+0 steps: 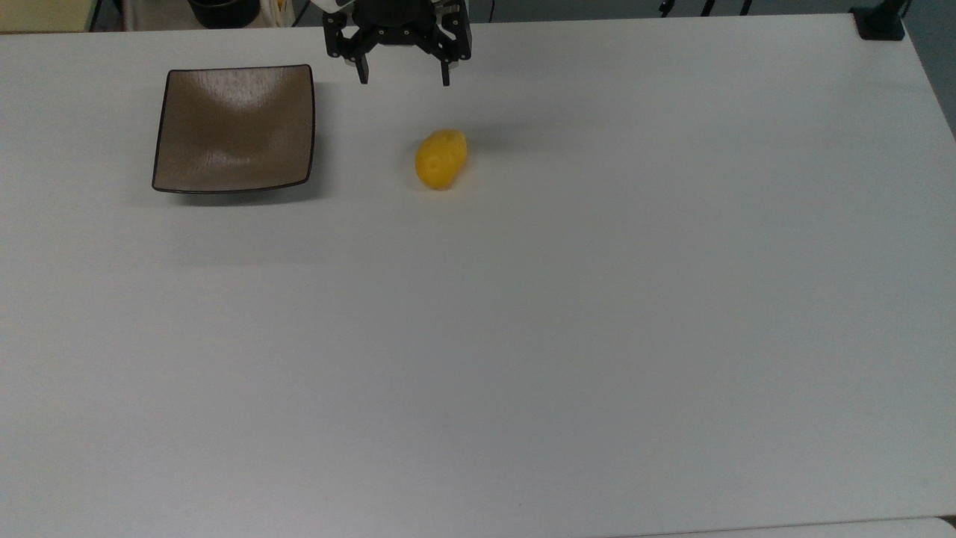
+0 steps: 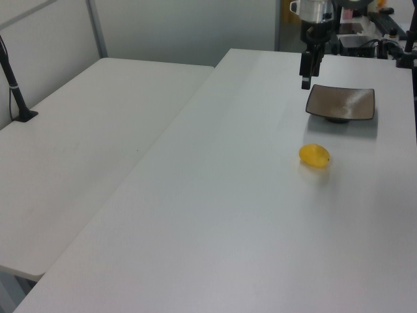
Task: Put potatoes on a ceramic plate
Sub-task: 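Move the open gripper over the yellow potato and lower toward it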
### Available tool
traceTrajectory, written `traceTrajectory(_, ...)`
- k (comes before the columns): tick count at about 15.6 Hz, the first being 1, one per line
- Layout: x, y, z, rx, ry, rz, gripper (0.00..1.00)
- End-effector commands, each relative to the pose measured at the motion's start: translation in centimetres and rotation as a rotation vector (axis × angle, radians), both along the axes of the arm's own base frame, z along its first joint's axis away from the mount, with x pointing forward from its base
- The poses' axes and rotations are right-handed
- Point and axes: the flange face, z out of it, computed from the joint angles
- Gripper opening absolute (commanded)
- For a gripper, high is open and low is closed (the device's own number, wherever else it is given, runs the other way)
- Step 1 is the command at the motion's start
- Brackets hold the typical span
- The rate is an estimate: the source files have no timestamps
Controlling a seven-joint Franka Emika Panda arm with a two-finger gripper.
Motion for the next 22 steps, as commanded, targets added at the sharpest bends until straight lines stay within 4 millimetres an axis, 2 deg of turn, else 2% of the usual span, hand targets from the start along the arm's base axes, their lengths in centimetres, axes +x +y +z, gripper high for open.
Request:
traceTrajectory(1, -1.1, 0.0, -0.6, 0.021, 0.020, 0.108, 1.00)
traceTrajectory(5, -1.6, 0.2, -1.2, 0.021, 0.018, 0.118, 1.00)
traceTrajectory(8, -1.6, 1.0, -2.8, 0.020, 0.000, 0.129, 1.00)
traceTrajectory(9, -1.8, 1.2, -3.6, 0.019, 0.004, 0.131, 1.00)
traceTrajectory(10, -2.2, 2.6, -5.1, 0.017, 0.006, 0.156, 1.00)
traceTrajectory(11, -2.4, 2.9, -5.9, 0.017, 0.006, 0.162, 1.00)
traceTrajectory(15, -3.4, 3.0, -9.2, 0.013, 0.047, 0.146, 1.00)
traceTrajectory(17, -3.9, 2.8, -10.2, 0.010, 0.070, 0.086, 1.00)
traceTrajectory(20, -3.5, 2.4, -11.0, 0.013, 0.050, -0.028, 1.00)
traceTrajectory(22, -3.7, 2.4, -12.6, 0.023, 0.025, -0.101, 1.00)
